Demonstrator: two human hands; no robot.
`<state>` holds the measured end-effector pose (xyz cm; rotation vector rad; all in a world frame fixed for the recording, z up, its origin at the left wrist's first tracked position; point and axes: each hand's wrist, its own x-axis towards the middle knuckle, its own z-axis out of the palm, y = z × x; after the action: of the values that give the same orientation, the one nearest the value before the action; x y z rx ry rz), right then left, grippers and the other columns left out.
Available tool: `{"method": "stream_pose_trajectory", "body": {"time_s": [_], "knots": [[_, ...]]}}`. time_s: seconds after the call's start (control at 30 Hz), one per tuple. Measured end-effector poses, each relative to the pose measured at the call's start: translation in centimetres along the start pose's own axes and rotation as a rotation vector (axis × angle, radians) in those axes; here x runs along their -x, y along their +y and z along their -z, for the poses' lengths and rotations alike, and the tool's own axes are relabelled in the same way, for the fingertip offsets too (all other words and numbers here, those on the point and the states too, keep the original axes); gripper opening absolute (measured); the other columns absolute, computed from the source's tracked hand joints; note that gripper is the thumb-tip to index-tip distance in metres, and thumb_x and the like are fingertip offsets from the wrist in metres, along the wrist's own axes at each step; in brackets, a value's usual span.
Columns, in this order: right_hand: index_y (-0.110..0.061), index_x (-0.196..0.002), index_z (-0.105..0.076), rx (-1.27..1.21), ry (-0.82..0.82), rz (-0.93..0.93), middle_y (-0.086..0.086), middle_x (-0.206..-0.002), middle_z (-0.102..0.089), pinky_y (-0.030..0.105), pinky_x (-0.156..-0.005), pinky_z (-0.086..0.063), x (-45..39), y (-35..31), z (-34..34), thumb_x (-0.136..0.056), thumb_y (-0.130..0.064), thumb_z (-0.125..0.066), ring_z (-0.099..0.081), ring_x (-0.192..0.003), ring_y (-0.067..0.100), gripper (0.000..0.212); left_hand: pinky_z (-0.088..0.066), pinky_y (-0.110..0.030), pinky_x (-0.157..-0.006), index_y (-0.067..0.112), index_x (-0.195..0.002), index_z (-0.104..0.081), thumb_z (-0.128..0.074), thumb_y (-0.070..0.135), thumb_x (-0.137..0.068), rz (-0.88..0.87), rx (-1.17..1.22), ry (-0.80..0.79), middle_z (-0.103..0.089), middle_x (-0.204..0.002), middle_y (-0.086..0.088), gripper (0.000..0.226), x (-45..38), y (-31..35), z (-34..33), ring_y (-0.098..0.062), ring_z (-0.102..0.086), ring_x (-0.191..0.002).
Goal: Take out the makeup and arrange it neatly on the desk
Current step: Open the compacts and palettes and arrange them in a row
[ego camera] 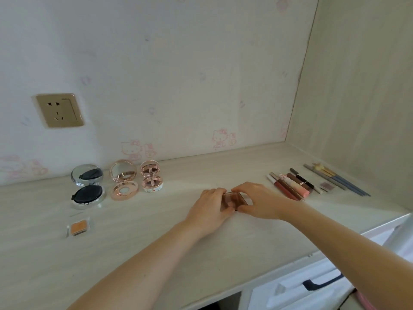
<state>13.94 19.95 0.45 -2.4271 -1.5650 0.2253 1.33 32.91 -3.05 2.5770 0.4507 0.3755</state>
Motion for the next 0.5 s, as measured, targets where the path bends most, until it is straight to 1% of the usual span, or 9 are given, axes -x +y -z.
{"method": "stream_pose_trajectory", "body": {"time_s": [0.07,0.17,0.23,0.33,0.4,0.5], "knots": [[-0.023,-0.135,-0.048,-0.012,0.010,0.012,-0.001,-0.133,-0.052,0.028,-0.103,-0.035,-0.2,-0.2,0.0,-0.088,-0.035,-0.062,-0.046,-0.124,0.017,0.051,-0.036,-0.029,-0.101,0.016,-0.136,-0.044,-0.060,0.041,-0.089,0.014,0.060,0.022,-0.052,-0.132,-0.001,0.056,0.3,-0.2,0.4,-0.019,-0.040,-0.127],[-0.024,-0.134,-0.049,-0.049,0.042,0.027,-0.004,-0.132,-0.053,0.022,-0.096,-0.035,-0.4,-0.7,-0.1,-0.089,-0.034,-0.061,-0.047,-0.121,0.013,0.048,-0.032,-0.021,-0.099,0.017,-0.138,-0.044,-0.066,0.038,-0.086,0.026,0.158,0.081,-0.052,-0.134,0.001,0.061,0.8,-0.8,1.2,-0.016,-0.042,-0.127],[-0.026,-0.133,-0.049,-0.087,0.059,0.041,-0.006,-0.132,-0.053,0.020,-0.092,-0.035,-0.7,-1.3,-0.2,-0.090,-0.034,-0.061,-0.047,-0.119,0.011,0.046,-0.034,-0.021,-0.101,0.018,-0.137,-0.046,-0.070,0.038,-0.083,0.054,0.244,0.119,-0.055,-0.132,0.003,0.062,1.1,-1.4,1.8,-0.012,-0.046,-0.126],[-0.028,-0.132,-0.050,-0.155,0.077,0.052,-0.010,-0.130,-0.054,0.021,-0.092,-0.038,-1.3,-2.6,-0.5,-0.090,-0.036,-0.061,-0.048,-0.118,0.009,0.044,-0.040,-0.027,-0.104,0.021,-0.134,-0.049,-0.074,0.038,-0.078,0.133,0.401,0.153,-0.060,-0.125,0.004,0.063,1.7,-2.5,3.1,-0.007,-0.052,-0.121],[-0.030,-0.130,-0.052,-0.188,0.074,0.055,-0.013,-0.128,-0.055,0.025,-0.093,-0.043,-1.7,-3.7,-0.7,-0.090,-0.039,-0.060,-0.051,-0.115,0.008,0.042,-0.042,-0.028,-0.102,0.021,-0.131,-0.050,-0.077,0.034,-0.078,0.171,0.496,0.166,-0.062,-0.120,0.004,0.061,2.4,-3.0,4.1,-0.005,-0.054,-0.117],[-0.030,-0.127,-0.054,-0.219,0.065,0.073,-0.015,-0.123,-0.057,0.029,-0.094,-0.047,-2.4,-5.8,-0.8,-0.090,-0.041,-0.059,-0.054,-0.112,0.007,0.039,-0.047,-0.024,-0.093,0.021,-0.127,-0.052,-0.078,0.030,-0.078,0.203,0.604,0.205,-0.065,-0.111,0.007,0.056,3.7,-3.8,5.9,-0.001,-0.059,-0.109]]}}
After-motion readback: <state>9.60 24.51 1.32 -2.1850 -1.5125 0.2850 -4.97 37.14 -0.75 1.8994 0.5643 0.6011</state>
